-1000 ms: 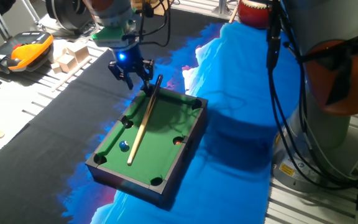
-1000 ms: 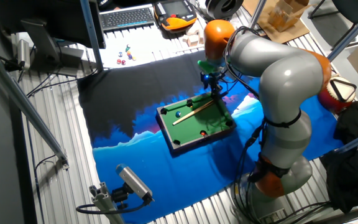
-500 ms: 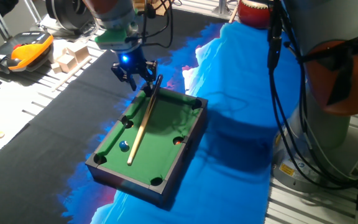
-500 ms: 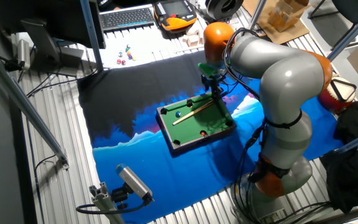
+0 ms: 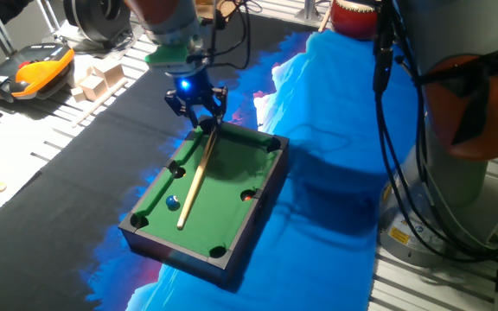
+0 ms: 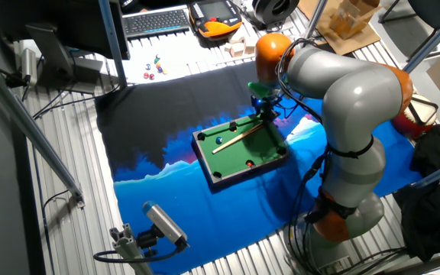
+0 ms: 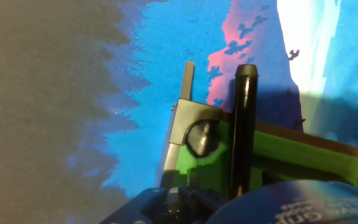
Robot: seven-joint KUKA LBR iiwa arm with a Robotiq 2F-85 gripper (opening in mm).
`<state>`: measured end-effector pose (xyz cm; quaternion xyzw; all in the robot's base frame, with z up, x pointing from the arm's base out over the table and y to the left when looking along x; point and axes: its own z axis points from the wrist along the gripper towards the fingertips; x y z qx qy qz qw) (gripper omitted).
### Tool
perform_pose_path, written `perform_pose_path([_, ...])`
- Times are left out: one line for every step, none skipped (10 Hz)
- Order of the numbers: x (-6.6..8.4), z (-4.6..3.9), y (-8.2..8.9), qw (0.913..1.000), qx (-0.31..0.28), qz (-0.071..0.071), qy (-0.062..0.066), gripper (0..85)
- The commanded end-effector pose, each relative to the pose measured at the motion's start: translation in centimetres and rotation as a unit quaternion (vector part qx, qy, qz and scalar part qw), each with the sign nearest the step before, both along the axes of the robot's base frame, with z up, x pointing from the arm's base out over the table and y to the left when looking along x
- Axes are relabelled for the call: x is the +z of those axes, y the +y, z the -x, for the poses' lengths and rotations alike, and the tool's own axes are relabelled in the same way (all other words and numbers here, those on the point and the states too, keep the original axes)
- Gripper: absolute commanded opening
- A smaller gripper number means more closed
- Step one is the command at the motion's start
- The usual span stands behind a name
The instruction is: Hit the pool ball
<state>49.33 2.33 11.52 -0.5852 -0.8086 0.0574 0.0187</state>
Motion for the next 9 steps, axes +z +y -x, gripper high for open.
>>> perform_pose_path([-0.22, 0.18, 0.17, 1.0, -0.002, 0.005, 0.002, 51.0])
perform_pose_path([-0.61, 0.42, 0.3, 0.9998, -0.003, 0.017, 0.007, 51.0])
perform_pose_path([-0.95, 0.52, 0.31, 0.9997, -0.007, 0.021, 0.007, 51.0])
perform_pose_path([-1.0, 0.51, 0.21, 0.9999, -0.008, 0.014, 0.004, 51.0])
perform_pose_path([-1.05, 0.5, 0.15, 0.9998, -0.005, 0.018, 0.006, 51.0])
perform_pose_path([-1.08, 0.48, 0.09, 0.9998, -0.005, 0.017, 0.006, 51.0])
perform_pose_path([-1.08, 0.48, 0.1, 0.9999, -0.005, 0.014, 0.004, 51.0])
perform_pose_path([-1.06, 0.47, 0.11, 0.9999, -0.004, 0.013, 0.004, 51.0])
perform_pose_path([-0.89, 0.19, 0.21, 0.9999, -0.005, 0.009, 0.002, 51.0])
